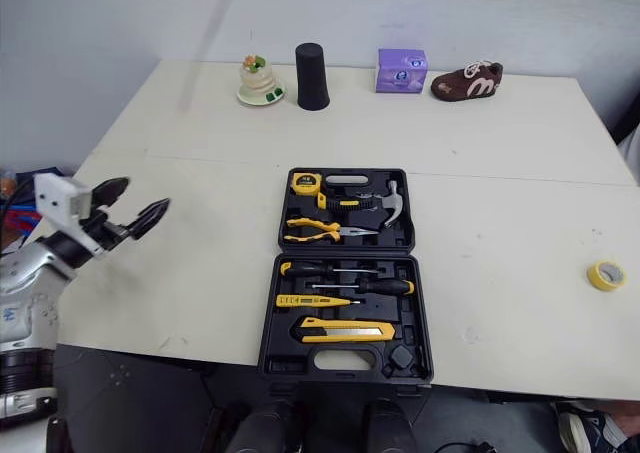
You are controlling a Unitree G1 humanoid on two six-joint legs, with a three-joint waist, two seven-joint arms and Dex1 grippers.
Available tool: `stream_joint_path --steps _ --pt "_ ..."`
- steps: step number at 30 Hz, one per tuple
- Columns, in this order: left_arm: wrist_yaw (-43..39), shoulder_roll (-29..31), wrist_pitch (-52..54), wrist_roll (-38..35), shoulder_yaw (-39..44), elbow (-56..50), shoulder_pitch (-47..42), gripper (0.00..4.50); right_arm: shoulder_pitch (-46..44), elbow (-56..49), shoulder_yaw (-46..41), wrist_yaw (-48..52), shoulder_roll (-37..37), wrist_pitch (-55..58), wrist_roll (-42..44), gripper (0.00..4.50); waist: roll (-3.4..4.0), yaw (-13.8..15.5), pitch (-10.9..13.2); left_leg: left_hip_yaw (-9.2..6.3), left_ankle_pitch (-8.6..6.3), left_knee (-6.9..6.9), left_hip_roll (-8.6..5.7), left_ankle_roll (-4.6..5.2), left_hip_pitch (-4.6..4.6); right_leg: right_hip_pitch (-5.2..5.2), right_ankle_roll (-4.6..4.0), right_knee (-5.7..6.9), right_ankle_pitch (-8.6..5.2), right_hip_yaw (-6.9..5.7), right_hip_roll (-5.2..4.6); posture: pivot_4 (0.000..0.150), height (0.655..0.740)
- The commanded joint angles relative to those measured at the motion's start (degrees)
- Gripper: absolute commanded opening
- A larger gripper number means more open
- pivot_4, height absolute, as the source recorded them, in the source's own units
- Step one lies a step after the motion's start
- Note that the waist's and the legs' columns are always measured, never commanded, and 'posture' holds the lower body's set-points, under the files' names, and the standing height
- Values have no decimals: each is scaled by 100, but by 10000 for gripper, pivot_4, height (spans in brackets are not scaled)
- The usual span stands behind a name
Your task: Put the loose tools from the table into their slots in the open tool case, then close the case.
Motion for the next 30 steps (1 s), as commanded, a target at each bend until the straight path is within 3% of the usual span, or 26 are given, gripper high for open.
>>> stream_joint_path --steps 1,4,9,14,19,21,30 --pt "-456 63 448 -469 -243 -663 -188 44474 440 -704 -226 518 -672 1102 416 45000 -7 -6 4 3 1 -1 0 1 2 0 1 0 0 3 2 1500 7341" --pt "-948 55 1169 -994 -758 -1314 -517 44474 807 -700 -283 1431 -1868 1958 125 45000 -20 -6 15 21 0 5 -4 9 4 0 12 -2 7 19 7 1500 7341" --pt "-1688 218 1855 -1483 -1309 -1987 -697 44474 -80 310 233 2161 -3150 2209 -407 45000 -70 6 32 25 5 9 -1 11 1 1 16 -13 14 26 17 1500 7341" --pt "-1501 -1 1993 -1638 -1461 -2778 -392 44474 -1979 2357 1902 2910 -4203 1601 -1007 45000 -74 2 42 23 7 18 2 10 -15 -5 16 -23 14 22 24 1500 7341" --pt "-1130 -268 2103 -1688 -1542 -3118 -323 44474 -4342 3832 3876 3353 -4302 813 -2062 45000 -67 -6 59 21 6 55 6 15 -24 -4 18 -18 14 16 24 1500 7341" --pt "-1026 -330 2139 -1675 -1558 -3163 -366 44474 -5358 4252 4598 3571 -4165 1055 -2459 45000 -59 -23 69 21 5 93 8 14 -34 -4 20 -5 15 17 26 1500 7341" --pt "-812 -274 2304 -1779 -1445 -3492 -168 44474 -7395 5601 5808 3930 -3684 907 -3531 45000 -42 -9 77 25 4 109 18 2 -30 -6 21 12 19 29 38 1500 7341"
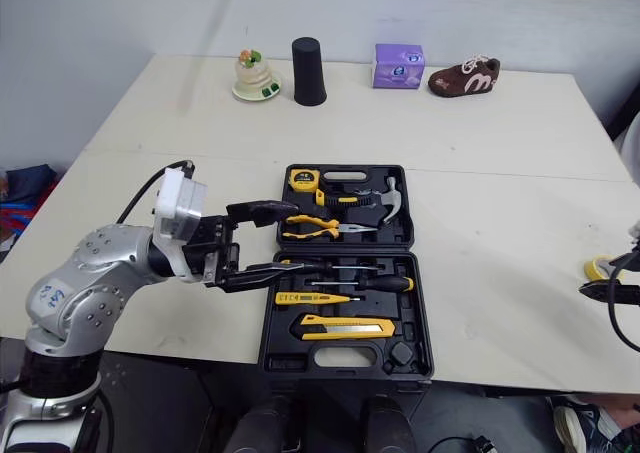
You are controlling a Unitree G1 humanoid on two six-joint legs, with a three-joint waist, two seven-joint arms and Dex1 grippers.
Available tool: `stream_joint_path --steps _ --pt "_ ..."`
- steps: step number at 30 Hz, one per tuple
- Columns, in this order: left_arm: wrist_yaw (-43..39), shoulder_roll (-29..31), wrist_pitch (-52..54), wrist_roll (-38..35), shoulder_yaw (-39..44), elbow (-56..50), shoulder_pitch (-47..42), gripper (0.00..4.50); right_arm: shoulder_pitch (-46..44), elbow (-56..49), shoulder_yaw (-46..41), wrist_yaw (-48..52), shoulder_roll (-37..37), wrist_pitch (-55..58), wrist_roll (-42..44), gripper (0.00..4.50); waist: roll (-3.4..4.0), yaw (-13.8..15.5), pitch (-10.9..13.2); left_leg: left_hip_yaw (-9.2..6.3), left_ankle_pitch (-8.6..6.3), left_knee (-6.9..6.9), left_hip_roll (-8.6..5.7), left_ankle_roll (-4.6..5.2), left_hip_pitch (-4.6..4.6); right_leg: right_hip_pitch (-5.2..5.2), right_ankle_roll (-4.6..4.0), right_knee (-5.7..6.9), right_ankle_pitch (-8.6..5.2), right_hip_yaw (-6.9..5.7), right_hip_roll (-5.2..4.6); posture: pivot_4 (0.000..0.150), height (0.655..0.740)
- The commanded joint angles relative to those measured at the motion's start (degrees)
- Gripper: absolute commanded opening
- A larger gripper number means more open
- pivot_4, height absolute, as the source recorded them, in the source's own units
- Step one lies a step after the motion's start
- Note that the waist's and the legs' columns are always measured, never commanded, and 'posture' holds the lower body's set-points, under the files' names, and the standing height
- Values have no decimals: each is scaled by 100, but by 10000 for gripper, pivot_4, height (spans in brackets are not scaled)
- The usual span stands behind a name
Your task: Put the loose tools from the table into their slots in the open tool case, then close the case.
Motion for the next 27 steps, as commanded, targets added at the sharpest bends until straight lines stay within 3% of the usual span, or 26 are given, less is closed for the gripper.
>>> stream_joint_path --steps 1,12,27 --pt "98 54 26 -162 122 -312 78 44474 -446 455 126 -22 75 -186 -354 45000 0 -1 0 0 0 0 0 0 0 0 0 -1 0 0 1 1500 7341" --pt "207 160 93 -170 170 -400 66 44474 -1513 1664 438 -618 406 110 -1096 45000 2 0 1 1 -1 6 2 -2 -1 0 -2 1 0 1 4 1500 7341" --pt "290 341 207 -246 222 -449 -36 44474 -2020 2190 529 -988 906 706 -1375 45000 6 -9 3 8 -3 8 7 -5 -1 -4 -2 5 -1 10 14 1500 7341"
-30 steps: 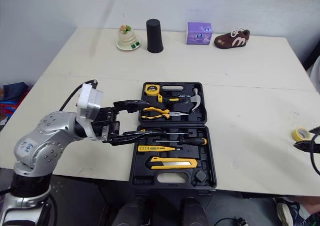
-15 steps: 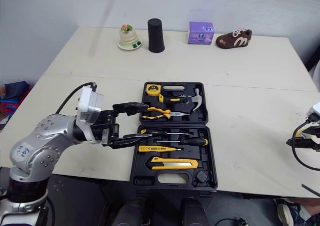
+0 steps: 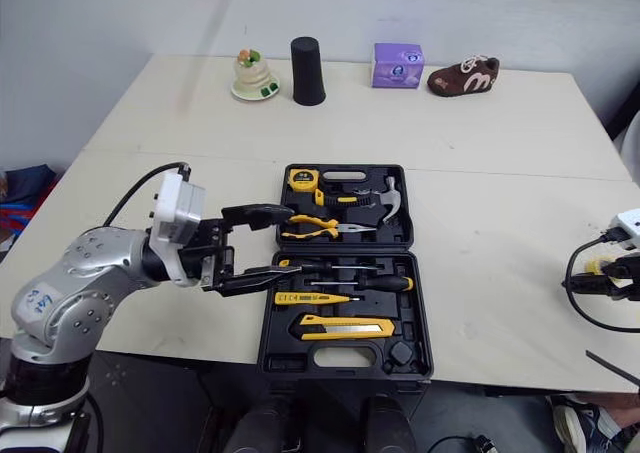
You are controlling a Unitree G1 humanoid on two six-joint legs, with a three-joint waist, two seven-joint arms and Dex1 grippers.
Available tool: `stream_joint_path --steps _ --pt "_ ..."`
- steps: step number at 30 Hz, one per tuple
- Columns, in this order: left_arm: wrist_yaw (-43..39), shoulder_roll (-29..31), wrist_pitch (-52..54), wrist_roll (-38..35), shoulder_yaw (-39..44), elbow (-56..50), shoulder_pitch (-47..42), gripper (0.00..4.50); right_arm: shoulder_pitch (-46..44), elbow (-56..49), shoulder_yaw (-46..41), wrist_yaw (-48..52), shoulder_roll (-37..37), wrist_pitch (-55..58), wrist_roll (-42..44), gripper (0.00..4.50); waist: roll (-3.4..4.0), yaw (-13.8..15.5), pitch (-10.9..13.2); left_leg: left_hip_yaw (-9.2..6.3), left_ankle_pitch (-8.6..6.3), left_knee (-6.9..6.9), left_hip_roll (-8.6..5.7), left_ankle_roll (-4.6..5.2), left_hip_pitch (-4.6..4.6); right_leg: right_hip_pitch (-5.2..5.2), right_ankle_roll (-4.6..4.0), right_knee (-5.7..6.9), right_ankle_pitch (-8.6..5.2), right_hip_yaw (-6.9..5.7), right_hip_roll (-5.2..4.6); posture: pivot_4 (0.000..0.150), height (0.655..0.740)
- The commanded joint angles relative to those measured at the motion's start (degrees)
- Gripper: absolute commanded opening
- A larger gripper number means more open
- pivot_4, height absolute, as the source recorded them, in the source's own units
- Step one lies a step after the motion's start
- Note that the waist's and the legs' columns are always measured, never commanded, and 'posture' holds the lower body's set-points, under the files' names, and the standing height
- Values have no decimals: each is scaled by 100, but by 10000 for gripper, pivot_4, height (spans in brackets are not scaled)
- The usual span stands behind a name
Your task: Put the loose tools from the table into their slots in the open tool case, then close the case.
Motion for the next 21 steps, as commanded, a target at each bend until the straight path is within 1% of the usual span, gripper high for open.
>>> stream_joint_path --steps 1,4,7,8,9,10,11,12,13,14,17,19,21 --pt "45 85 13 -150 160 -263 -108 44474 -153 129 73 -105 -8 231 -210 45000 0 3 0 0 0 0 1 -1 0 0 0 0 0 0 0 1500 7341" --pt "84 122 24 -164 181 -263 -139 45000 -225 171 102 -170 30 208 -311 37193 0 15 0 0 -1 0 0 -2 -1 -2 0 0 0 2 1 1500 7341" --pt "113 129 11 -156 181 -260 -139 45000 -292 198 95 -318 55 108 -378 20729 0 6 0 3 -1 1 0 -2 -1 -2 0 1 0 6 1 1500 7341" --pt "124 113 -1 -144 166 -260 -141 45000 -295 202 87 -356 54 69 -388 16148 0 5 0 3 -1 1 0 -2 0 -2 0 1 0 6 1 1500 7341" --pt "131 95 -20 -129 150 -259 -146 45000 -287 198 76 -386 47 3 -394 13388 0 5 0 4 -1 1 0 -2 0 -3 0 2 0 6 2 1500 7341" --pt "134 65 -51 -109 127 -245 -159 45000 -271 176 63 -368 26 -69 -391 9313 0 6 0 4 -1 1 0 -2 0 -3 0 2 0 7 2 1500 7341" --pt "136 47 -72 -98 113 -235 -169 45000 -259 161 54 -347 10 -115 -389 6284 0 6 0 4 -1 1 1 -2 0 -4 0 3 0 7 3 1500 7341" --pt "119 32 -107 -77 91 -219 -186 45000 -253 104 49 -210 -20 -223 -370 4791 0 6 0 4 -1 1 1 -3 0 -4 0 4 0 8 3 1500 7341" --pt "96 8 -141 -62 64 -188 -204 45000 -254 7 50 2 -54 -376 -340 904 0 6 0 5 -1 1 1 -3 0 -5 0 5 0 9 4 1500 7341" --pt "28 -6 -149 -86 34 -147 -225 45000 -263 -211 49 398 -104 -560 -259 295 0 6 0 7 -1 1 1 -3 0 -6 0 6 0 10 5 1500 7341" --pt "-57 -86 -134 -164 -20 -19 -294 45000 -224 -807 80 1233 -221 -916 -119 295 7 -2 4 12 -1 3 1 -3 0 -9 0 10 0 16 10 1500 7341" --pt "-189 -103 -197 -101 -93 92 -329 45000 38 -1628 23 1814 -348 -1000 97 295 11 -5 6 20 -2 2 2 -4 3 -13 1 18 0 25 14 1500 7341" --pt "-352 -119 -315 28 -184 232 -371 45000 592 -2889 27 2081 -598 -754 738 295 11 11 7 20 -6 2 11 -10 3 -19 0 24 0 28 22 1500 7341"
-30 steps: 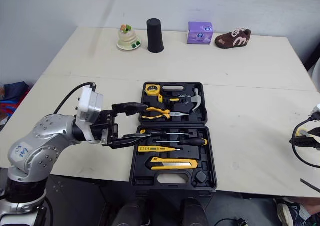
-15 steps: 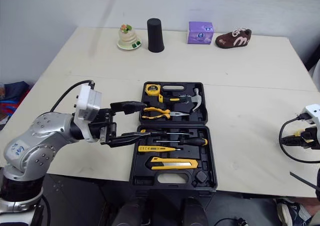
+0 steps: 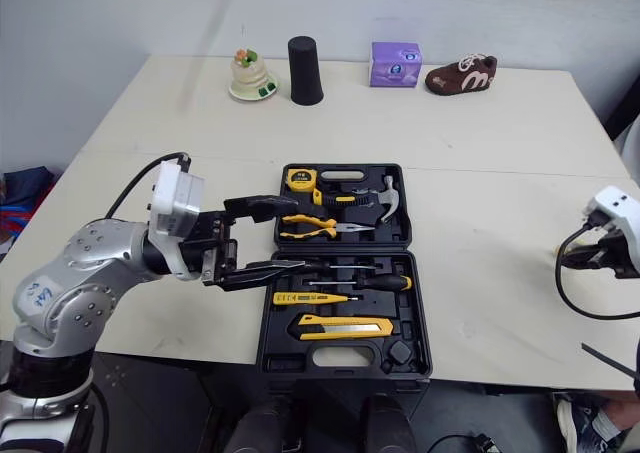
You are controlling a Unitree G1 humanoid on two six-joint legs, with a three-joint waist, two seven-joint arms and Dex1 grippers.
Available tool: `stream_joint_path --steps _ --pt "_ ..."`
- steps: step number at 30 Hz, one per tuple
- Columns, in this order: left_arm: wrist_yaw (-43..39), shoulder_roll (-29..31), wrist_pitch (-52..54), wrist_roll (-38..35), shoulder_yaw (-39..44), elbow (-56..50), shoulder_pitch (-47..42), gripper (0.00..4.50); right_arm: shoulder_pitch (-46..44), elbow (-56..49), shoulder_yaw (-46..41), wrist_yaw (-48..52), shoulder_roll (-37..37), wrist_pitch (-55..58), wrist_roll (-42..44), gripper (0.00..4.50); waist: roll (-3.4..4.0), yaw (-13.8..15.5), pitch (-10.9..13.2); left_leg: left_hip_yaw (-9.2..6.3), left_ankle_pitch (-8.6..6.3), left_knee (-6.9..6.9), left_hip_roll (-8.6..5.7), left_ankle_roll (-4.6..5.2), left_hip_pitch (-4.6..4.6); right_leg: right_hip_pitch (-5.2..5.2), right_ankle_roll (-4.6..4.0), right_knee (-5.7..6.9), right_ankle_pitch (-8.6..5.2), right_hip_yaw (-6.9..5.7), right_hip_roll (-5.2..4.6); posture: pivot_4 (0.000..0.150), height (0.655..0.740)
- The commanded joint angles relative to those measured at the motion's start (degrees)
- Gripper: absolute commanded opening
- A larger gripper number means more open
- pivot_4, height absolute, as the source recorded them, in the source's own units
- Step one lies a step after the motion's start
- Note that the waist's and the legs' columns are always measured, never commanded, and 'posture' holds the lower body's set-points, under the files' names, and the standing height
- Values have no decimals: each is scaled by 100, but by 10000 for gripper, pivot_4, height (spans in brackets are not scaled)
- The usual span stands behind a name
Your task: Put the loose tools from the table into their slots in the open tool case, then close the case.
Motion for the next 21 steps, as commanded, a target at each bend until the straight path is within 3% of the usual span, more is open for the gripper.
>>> stream_joint_path --steps 1,6,10,16,21 --pt "-237 -25 -245 114 -68 161 -94 45000 639 -1733 -104 500 -465 357 928 295 0 13 0 -2 -1 1 3 -1 1 -1 -1 2 0 0 2 1500 7341" --pt "-552 -90 -564 332 -219 486 -198 45000 2076 -4887 -547 513 -1081 1456 2468 295 2 32 1 -10 -2 11 3 -2 -3 -1 -2 9 -1 -2 -5 1500 7341" --pt "-934 -73 -927 602 -405 678 -142 45000 2725 -7423 -959 262 -970 2407 3803 295 1 10 2 -10 -3 9 3 0 -1 2 -2 7 -1 -1 -8 1500 7341" --pt "-1053 -357 -1888 1092 -398 901 28 45000 3554 -9334 -720 -645 -622 3165 4570 295 -17 72 8 -26 -9 8 2 5 -9 4 -5 0 -3 -14 -16 1500 7341" --pt "-1554 -130 -2127 1087 -446 724 495 45000 3458 -9460 141 -811 -319 2876 3930 295 -28 9 7 -23 -16 17 -10 23 -12 8 -2 -4 -1 -17 -35 1500 7341"
